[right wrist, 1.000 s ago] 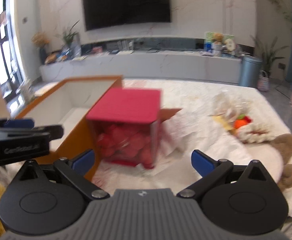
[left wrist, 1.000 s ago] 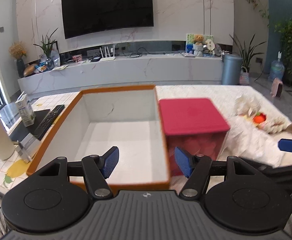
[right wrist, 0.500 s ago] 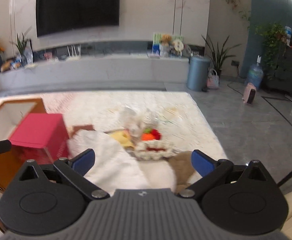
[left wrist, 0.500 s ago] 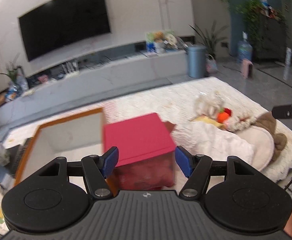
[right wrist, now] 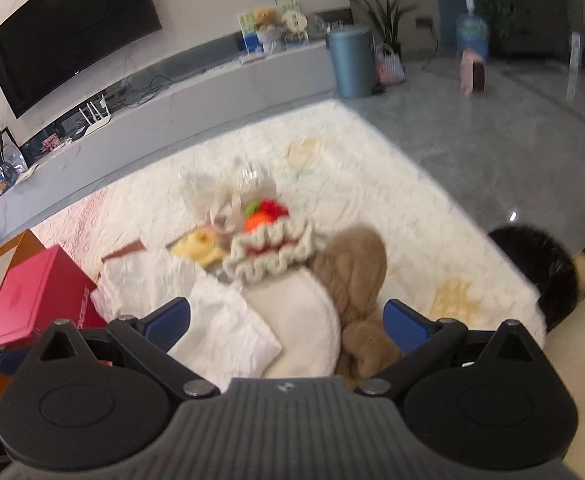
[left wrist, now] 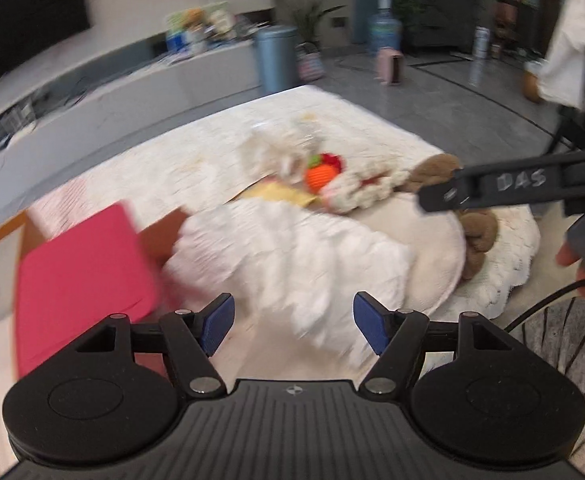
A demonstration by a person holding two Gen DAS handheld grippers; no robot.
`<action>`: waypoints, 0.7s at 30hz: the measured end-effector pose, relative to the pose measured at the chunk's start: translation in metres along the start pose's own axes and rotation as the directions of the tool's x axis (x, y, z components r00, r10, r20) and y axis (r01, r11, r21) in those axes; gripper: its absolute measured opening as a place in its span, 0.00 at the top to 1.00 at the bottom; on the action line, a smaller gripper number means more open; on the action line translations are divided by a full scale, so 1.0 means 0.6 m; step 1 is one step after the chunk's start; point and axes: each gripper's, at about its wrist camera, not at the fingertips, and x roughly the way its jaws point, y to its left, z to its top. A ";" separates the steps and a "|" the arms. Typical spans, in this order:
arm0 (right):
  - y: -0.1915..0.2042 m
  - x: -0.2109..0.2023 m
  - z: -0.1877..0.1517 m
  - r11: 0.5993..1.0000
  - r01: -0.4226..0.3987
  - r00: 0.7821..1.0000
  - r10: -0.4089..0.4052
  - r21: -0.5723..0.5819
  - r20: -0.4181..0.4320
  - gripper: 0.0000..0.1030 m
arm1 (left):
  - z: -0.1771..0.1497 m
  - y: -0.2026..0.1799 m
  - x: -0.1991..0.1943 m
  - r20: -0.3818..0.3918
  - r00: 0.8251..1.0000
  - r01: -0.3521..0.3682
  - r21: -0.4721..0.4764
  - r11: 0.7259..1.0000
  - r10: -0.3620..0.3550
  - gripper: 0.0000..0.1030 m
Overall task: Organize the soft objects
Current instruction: 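Move the left tool over the white cloth beside the red container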
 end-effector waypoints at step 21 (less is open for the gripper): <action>-0.090 0.001 -0.012 0.973 -0.088 0.995 0.076 0.213 0.061 0.02 | 0.000 -0.072 0.164 -0.110 0.992 0.091 0.364 0.927 -0.054 0.28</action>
